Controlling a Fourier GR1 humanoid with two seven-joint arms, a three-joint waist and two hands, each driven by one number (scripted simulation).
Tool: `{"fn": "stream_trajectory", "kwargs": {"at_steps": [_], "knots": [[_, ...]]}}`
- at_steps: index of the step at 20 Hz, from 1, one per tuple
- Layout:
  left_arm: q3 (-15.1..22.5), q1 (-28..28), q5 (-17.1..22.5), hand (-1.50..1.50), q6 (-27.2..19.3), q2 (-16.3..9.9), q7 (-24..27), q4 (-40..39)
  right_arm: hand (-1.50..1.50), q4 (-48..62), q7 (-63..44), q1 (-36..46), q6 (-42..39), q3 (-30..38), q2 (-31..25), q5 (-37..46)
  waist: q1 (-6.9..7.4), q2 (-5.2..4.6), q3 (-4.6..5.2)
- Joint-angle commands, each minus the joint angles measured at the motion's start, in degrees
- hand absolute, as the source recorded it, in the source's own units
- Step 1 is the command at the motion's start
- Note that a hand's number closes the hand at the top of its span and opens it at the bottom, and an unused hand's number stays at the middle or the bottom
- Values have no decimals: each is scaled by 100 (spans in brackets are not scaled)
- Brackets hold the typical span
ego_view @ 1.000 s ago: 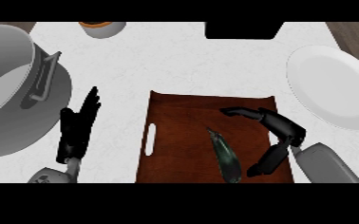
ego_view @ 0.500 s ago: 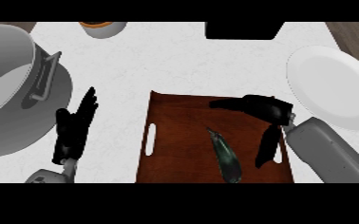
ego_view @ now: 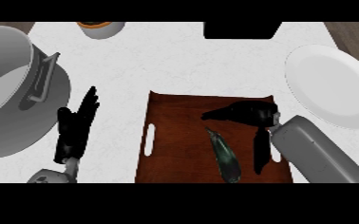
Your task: Pick the eggplant from the tray and place it in the plate
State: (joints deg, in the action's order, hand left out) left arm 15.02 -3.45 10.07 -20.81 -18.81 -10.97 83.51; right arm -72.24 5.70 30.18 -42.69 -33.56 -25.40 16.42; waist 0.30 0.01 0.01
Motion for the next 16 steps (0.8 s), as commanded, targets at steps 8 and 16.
{"fn": "stream_trajectory", "kwargs": {"at_steps": [8,16], "knots": [[-397,-33,-343,0,409,418,316,-465,-150,533,349,32,-534,421,616,1074,-14,-3,0],[-645,309,-553,0,570,320,-189,323,-150,982,943,-136,-378,583,862,1856,9,-2,-2]]}}
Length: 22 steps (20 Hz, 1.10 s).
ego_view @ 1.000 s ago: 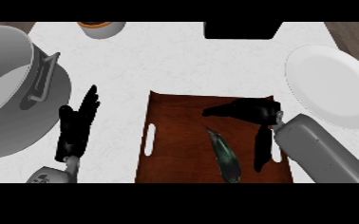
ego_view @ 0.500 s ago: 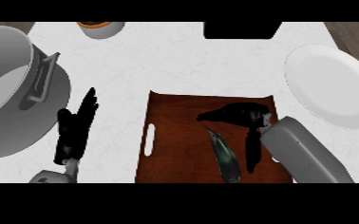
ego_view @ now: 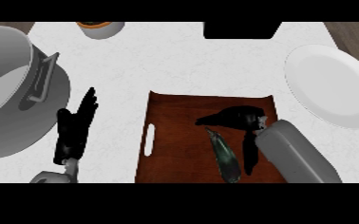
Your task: Pick the eggplant from the tray and place it in the plate
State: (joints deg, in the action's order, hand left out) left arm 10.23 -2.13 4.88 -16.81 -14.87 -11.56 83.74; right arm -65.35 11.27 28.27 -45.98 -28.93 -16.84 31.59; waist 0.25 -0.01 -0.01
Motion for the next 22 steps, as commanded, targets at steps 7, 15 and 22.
{"fn": "stream_trajectory", "kwargs": {"at_steps": [7,15,22], "knots": [[-200,241,-294,0,222,253,-42,184,-150,642,309,-3,98,165,571,850,18,-2,-1],[-562,-348,-258,0,473,247,-215,-215,150,719,1144,-268,1117,-55,639,1529,3,-8,-1],[-558,-114,-322,0,429,364,-80,-85,150,806,819,-115,2033,1106,118,1604,-41,-16,-3]]}}
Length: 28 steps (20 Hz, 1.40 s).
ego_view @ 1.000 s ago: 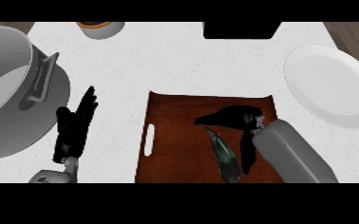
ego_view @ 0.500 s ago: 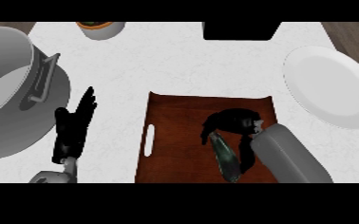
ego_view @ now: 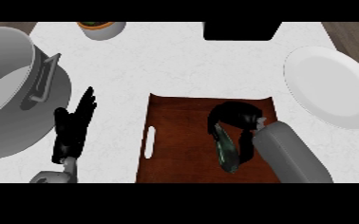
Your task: Pick the eggplant from the tray and place it in the plate
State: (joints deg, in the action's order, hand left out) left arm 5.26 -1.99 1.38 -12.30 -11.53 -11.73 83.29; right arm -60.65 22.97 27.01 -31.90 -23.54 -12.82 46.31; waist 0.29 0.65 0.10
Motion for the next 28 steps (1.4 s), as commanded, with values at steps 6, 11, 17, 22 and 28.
{"fn": "stream_trajectory", "kwargs": {"at_steps": [6,11,17,22,28], "knots": [[7,128,-43,0,-105,136,188,-62,150,310,-1859,109,2337,2040,-604,226,-142,-68,-12],[127,82,-204,0,-152,224,212,-182,150,-120,-1764,137,3175,2506,-933,274,-76,-60,-10],[-168,-55,-8,0,-24,16,-31,-54,150,-1427,-2573,-28,3933,2964,-714,268,-141,-29,-7],[-22,57,-115,0,84,59,-150,80,150,-1961,-3326,75,3516,3362,-1029,230,-49,-51,-8],[167,110,-362,0,-56,307,-185,294,150,-593,-2656,274,3863,4120,-1469,-137,6,-74,-13]]}}
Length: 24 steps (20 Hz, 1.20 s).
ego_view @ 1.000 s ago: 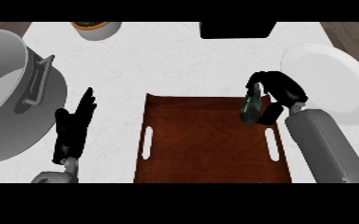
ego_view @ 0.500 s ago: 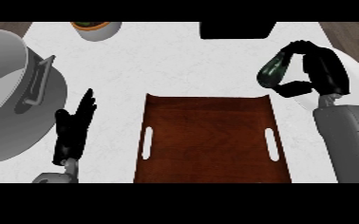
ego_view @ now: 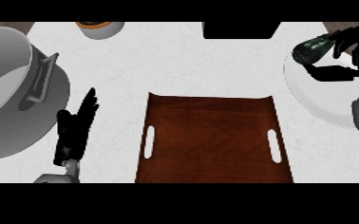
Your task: Pick the eggplant from the tray and place it in the plate
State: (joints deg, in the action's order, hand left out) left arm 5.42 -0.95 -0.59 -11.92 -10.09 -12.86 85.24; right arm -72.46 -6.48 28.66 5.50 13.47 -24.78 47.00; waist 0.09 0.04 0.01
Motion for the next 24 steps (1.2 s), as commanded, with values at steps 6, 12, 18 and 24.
{"fn": "stream_trajectory", "kwargs": {"at_steps": [6,12,18,24], "knots": [[-168,-233,-70,0,94,74,10,-239,150,2464,963,862,437,647,-691,-191,73,-27,-4],[-38,-87,-162,0,66,213,14,-4,150,4077,1556,1145,780,714,-1043,53,160,-58,-11],[-72,-29,-73,0,331,24,-119,196,150,5184,1911,1474,24,701,-1334,33,266,-81,-20],[-75,-309,-260,0,71,246,110,-182,-150,5948,2110,1477,-791,546,-1554,194,250,-120,-24]]}}
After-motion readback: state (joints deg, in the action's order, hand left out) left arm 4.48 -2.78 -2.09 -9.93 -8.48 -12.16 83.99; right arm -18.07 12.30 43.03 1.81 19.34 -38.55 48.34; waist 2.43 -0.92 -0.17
